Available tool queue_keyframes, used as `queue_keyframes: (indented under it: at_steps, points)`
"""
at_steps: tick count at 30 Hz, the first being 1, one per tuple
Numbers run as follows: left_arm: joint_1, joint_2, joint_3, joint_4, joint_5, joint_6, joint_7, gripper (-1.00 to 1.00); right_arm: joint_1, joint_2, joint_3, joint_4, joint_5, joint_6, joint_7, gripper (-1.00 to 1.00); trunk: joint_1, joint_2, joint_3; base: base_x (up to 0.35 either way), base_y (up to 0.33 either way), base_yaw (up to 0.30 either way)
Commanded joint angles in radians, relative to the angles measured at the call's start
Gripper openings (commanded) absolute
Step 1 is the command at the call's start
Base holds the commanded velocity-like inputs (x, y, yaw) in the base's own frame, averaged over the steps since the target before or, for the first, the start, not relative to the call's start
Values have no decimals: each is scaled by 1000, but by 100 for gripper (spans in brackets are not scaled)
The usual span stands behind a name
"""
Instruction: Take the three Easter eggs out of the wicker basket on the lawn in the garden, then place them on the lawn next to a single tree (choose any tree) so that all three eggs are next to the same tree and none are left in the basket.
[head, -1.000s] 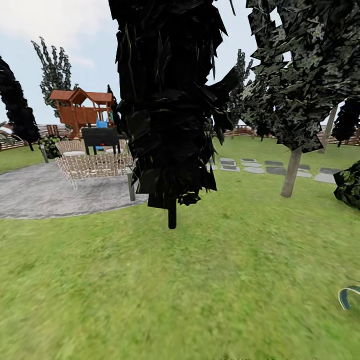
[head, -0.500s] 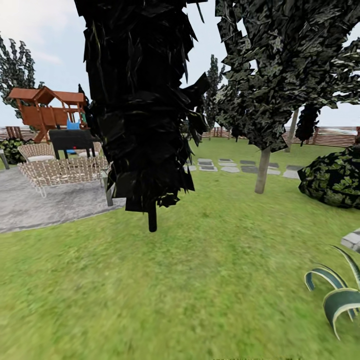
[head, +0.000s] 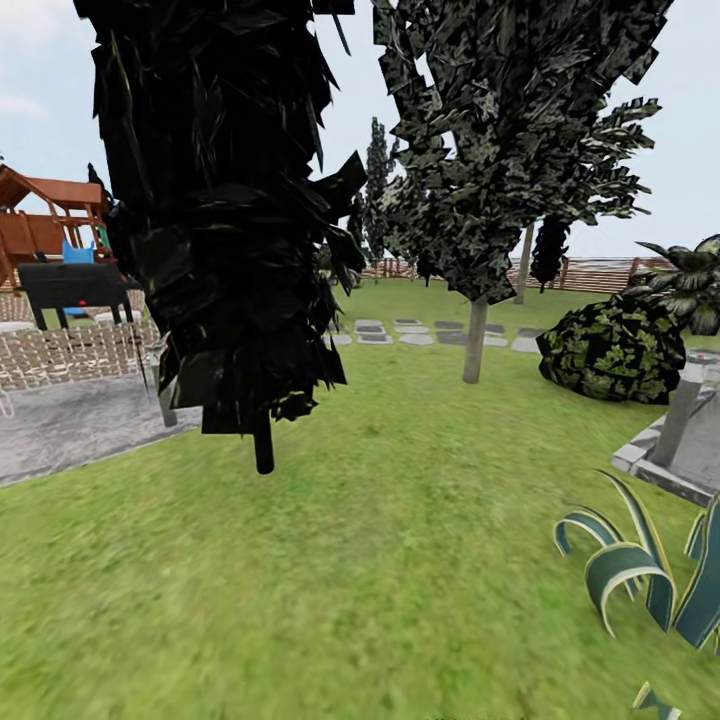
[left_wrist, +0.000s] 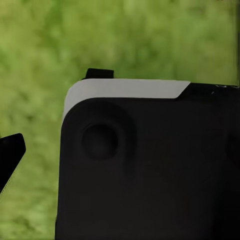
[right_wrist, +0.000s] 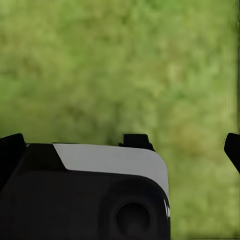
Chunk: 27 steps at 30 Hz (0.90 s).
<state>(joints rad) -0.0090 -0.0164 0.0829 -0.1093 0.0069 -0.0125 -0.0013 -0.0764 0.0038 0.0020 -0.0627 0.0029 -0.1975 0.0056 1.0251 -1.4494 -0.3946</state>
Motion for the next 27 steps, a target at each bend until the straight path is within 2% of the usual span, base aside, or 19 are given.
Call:
queue_keyframes:
  at_steps: [1,20,27]
  points:
    - [0,0,8,0,1,-1,0,100,-1,0,0,1,0,-3,1,100,0,-1,0,0,0,-293]
    - [0,0,8,-1,1,-1,0,100,-1,-3,-2,1,-5,-2,-1,100,0,-1,13,0,0,-291]
    - [0,0,8,0,1,-1,1,100,-1,0,-1,0,-2,-1,-1,100,0,-1,14,0,0,-70]
